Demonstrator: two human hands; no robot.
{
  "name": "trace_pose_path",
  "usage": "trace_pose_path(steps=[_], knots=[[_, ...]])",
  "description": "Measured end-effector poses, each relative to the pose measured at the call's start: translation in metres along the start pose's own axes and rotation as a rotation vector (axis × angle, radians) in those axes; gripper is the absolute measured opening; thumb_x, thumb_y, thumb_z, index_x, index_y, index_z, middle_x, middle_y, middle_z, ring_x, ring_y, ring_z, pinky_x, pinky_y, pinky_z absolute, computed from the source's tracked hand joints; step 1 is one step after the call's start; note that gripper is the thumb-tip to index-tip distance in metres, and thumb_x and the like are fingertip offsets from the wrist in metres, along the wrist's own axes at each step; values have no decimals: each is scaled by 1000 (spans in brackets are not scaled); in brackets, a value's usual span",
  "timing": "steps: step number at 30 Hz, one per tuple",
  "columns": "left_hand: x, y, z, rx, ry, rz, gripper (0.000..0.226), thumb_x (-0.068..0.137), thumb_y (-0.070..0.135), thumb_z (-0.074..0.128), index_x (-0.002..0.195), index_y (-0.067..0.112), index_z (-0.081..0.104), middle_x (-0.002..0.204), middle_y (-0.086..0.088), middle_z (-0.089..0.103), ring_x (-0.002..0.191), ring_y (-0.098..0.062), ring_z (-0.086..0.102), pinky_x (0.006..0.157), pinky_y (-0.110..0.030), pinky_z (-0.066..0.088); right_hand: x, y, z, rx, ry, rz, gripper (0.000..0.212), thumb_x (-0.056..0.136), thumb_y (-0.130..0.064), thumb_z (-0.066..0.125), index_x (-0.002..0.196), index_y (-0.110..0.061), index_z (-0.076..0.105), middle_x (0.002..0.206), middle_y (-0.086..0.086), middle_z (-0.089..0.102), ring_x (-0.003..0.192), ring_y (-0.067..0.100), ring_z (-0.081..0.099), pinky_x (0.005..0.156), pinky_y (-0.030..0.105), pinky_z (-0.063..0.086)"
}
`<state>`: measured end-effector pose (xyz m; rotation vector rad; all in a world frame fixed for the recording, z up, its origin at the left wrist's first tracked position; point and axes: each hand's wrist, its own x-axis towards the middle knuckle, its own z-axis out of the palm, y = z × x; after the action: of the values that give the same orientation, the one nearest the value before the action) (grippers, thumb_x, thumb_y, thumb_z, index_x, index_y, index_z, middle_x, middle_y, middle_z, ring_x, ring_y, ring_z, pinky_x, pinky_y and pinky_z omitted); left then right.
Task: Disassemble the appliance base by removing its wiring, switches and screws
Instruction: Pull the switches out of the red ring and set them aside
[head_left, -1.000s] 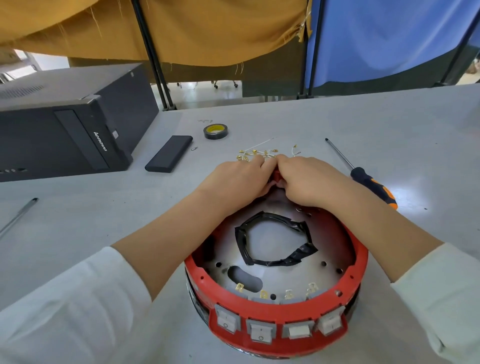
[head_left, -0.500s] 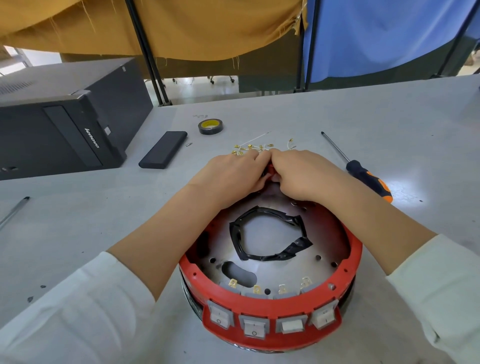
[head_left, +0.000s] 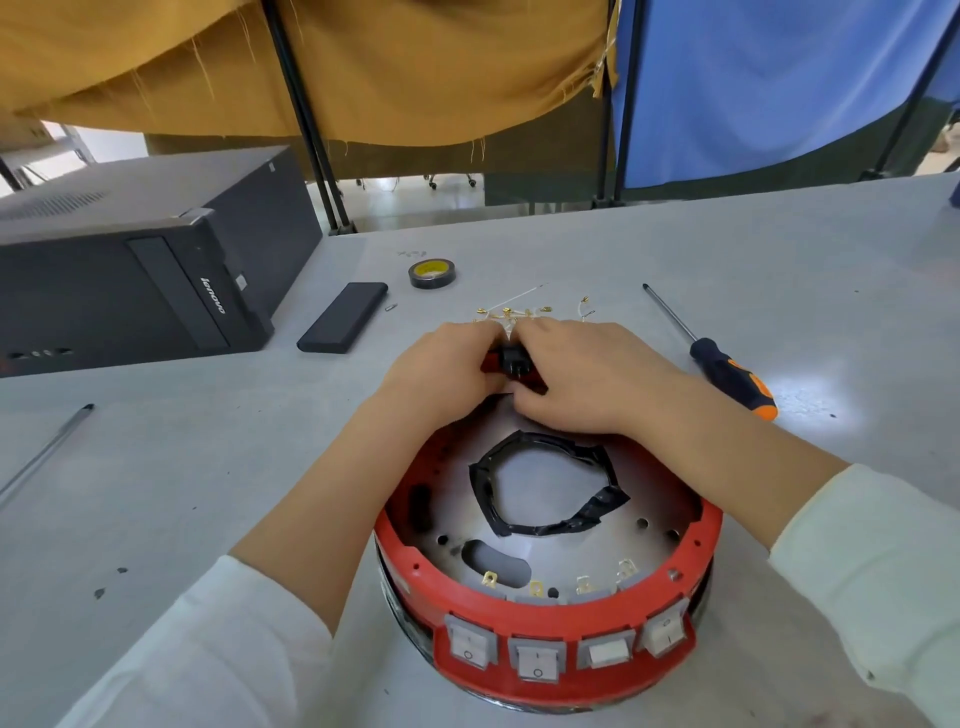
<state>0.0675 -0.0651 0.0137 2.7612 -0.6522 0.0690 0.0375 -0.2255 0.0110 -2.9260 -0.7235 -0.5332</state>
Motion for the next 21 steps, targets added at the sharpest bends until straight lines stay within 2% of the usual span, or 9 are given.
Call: trace_pose_path(steps=[4, 9, 18, 21], knots=[[-5, -1, -1, -34, -4, -7, 22, 83, 17, 60, 105, 16, 59, 109, -6, 63, 101, -28, 56, 81, -37, 46, 3, -4, 6, -133, 9, -59, 42, 94, -52, 38, 109, -14, 43, 111, 8, 61, 93, 31, 61, 57, 33, 24], [-8, 0, -3, -47, 23, -2, 19, 81, 6, 57, 98, 14, 61, 99, -7, 63, 93, -28, 55, 69, -31, 40, 7, -6, 11, -190, 15, -45, 43, 96, -51, 35, 109, -12, 43, 103, 11, 64, 85, 33, 62, 54, 34, 22], [-9, 1, -2, -62, 42, -12, 30, 81, 7, 59, 109, 17, 62, 104, -5, 65, 97, -28, 56, 78, -37, 46, 8, -5, 12, -179, -2, -38, 41, 96, -51, 34, 105, -12, 41, 98, 11, 66, 79, 35, 62, 49, 34, 14], [-9, -1, -1, -106, 57, -49, 28, 80, 5, 61, 104, 19, 60, 106, -1, 64, 99, -24, 56, 83, -36, 46, 10, -4, 5, -20, 30, 99, 36, 97, -50, 30, 100, -14, 33, 82, 13, 63, 64, 36, 52, 46, 33, 17]])
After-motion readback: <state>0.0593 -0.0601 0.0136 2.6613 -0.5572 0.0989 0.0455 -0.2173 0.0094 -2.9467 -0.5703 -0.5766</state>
